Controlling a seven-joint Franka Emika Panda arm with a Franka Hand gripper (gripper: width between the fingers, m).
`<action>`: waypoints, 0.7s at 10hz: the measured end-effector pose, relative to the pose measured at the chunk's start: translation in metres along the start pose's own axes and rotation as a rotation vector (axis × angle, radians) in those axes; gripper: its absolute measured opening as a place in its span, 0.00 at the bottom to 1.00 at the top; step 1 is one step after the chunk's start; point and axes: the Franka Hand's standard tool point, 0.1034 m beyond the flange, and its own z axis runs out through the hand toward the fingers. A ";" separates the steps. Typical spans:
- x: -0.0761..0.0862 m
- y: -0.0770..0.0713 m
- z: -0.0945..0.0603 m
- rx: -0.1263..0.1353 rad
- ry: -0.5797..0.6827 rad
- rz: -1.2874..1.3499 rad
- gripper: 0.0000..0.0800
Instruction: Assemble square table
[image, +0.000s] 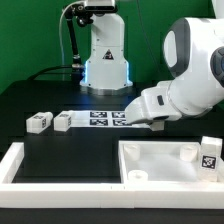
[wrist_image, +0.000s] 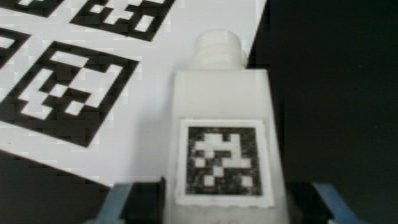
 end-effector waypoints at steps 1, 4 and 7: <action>0.000 0.000 0.000 0.000 0.000 0.000 0.36; 0.000 0.000 0.000 0.001 0.000 0.000 0.36; -0.005 0.008 -0.063 0.018 0.040 0.042 0.36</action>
Offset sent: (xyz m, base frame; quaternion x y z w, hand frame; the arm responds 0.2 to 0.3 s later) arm 0.0000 0.0000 0.0000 0.0000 0.0000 0.0000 1.0000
